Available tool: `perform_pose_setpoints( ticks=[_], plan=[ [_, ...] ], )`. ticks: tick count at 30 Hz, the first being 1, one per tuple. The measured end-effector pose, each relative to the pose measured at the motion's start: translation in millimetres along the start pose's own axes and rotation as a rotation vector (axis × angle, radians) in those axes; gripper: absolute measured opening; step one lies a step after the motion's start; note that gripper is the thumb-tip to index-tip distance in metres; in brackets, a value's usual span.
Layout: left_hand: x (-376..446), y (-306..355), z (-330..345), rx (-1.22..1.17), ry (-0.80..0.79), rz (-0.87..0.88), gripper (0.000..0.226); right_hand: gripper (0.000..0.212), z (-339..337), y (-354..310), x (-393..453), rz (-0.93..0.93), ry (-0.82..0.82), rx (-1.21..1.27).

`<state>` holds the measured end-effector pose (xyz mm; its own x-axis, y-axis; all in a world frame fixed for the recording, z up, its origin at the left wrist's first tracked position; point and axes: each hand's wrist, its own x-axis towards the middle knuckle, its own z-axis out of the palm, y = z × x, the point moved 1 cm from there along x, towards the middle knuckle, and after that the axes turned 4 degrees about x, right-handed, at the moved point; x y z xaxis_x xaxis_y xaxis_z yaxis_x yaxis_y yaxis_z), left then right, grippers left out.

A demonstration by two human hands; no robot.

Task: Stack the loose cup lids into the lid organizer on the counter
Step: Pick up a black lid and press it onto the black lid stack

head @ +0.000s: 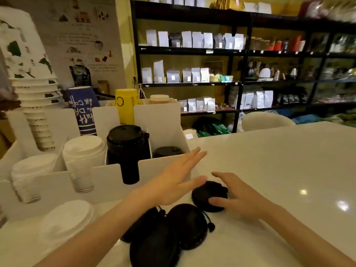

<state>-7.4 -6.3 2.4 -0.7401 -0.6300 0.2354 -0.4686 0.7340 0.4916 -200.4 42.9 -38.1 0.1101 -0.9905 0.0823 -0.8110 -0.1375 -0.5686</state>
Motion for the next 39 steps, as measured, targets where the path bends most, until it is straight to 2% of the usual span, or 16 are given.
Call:
perform_pose_setpoints(
  ticks=[2, 5, 6, 11, 16, 20, 23, 34, 39],
  plan=[
    [6, 0, 9, 0.022, -0.108, -0.030, 0.059, 0.077, -2, -5, -3, 0.037, -0.030, 0.059],
    [12, -6, 23, 0.096, -0.262, -0.131, 0.059, 0.046, -5, -15, -9, 0.003, -0.036, 0.126],
    [13, -5, 27, 0.106, -0.302, -0.159, 0.059, 0.043, -4, -17, -10, -0.007, -0.034, 0.133],
    [21, -3, 31, 0.148, -0.354, -0.240, 0.053, 0.051, -6, -16, -9, -0.004, -0.030, 0.148],
    [22, -8, 36, 0.169, -0.355, -0.227, 0.048, 0.055, -5, -12, -7, 0.027, -0.029, 0.161],
    [23, -5, 31, 0.145, -0.296, -0.212, 0.053, 0.065, -5, -5, -1, 0.049, -0.024, 0.178],
    [23, -1, 22, 0.082, -0.206, -0.183, 0.051, 0.077, -10, 1, 3, 0.077, 0.049, 0.231],
    [14, 8, -34, -0.079, 0.210, -0.092, 0.048, 0.069, -51, -44, 20, -0.106, 0.180, 0.366],
    [-6, 9, -80, -0.069, 0.428, -0.073, 0.060, 0.073, -60, -96, 43, -0.253, 0.216, 0.387]
  ],
)
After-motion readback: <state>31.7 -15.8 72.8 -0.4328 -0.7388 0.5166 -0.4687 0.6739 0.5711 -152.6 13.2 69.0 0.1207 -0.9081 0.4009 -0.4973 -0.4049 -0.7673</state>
